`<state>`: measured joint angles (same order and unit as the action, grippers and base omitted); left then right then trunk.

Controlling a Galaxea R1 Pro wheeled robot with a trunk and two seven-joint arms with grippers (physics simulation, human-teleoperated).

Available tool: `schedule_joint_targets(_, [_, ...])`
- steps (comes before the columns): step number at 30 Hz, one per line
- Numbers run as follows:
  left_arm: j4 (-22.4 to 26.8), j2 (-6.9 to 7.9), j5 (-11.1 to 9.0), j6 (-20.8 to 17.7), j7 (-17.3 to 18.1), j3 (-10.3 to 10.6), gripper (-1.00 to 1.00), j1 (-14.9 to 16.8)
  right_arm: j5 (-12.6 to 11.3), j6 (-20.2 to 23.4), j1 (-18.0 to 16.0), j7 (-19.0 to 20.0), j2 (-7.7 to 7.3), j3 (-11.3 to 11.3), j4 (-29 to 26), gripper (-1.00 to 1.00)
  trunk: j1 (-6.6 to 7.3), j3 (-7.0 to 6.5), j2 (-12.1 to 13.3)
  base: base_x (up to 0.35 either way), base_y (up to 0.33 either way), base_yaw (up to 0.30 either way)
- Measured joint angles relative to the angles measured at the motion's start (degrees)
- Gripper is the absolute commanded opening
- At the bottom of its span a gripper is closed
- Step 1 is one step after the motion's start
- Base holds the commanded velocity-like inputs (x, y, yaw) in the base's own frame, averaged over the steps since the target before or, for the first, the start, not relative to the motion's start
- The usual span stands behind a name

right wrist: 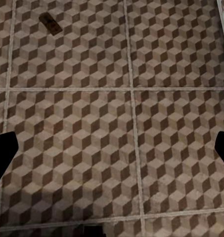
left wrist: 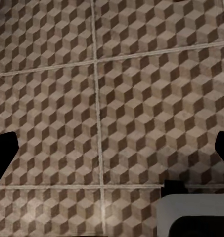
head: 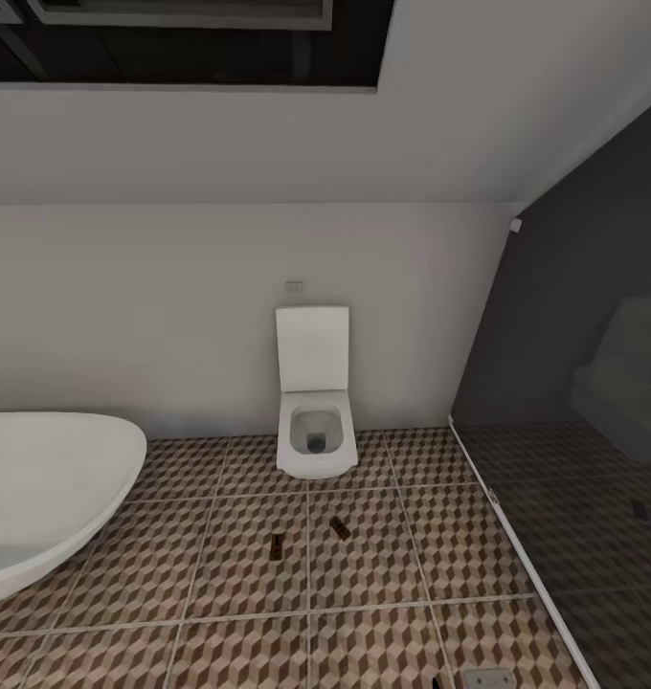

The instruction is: Take the four mousetraps from the cabinet in the bathroom and place them on the bathroom floor. Make sure all four end up on the same floor surface, and ensure that at least two of them are either under or directly next to the same bathroom sink.

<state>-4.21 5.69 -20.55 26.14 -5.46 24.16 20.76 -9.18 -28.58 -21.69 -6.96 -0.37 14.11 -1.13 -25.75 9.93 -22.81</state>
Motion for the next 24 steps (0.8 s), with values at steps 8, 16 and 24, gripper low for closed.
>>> schedule_joint_targets(8, [0.4,-2.09,-5.9,0.2,-3.8,-0.1,1.0,-0.2,-0.1,-0.1,0.0,0.3,0.09,0.0,-0.2,1.0,0.0,0.0,0.0,0.0,0.0,0.0])
schedule_joint_targets(16, [0.2,-2.48,-6.8,0.3,-4.1,-0.1,1.0,-0.2,-0.2,-0.2,0.0,0.3,0.16,0.0,-0.2,1.0,0.0,0.0,0.0,0.0,0.0,0.0])
schedule_joint_targets(24, [0.2,-2.55,-6.8,0.3,-3.8,-0.1,1.0,-0.2,-0.1,-0.2,0.0,0.2,0.1,0.0,-0.2,1.0,0.0,0.0,0.0,0.0,0.0,0.0])
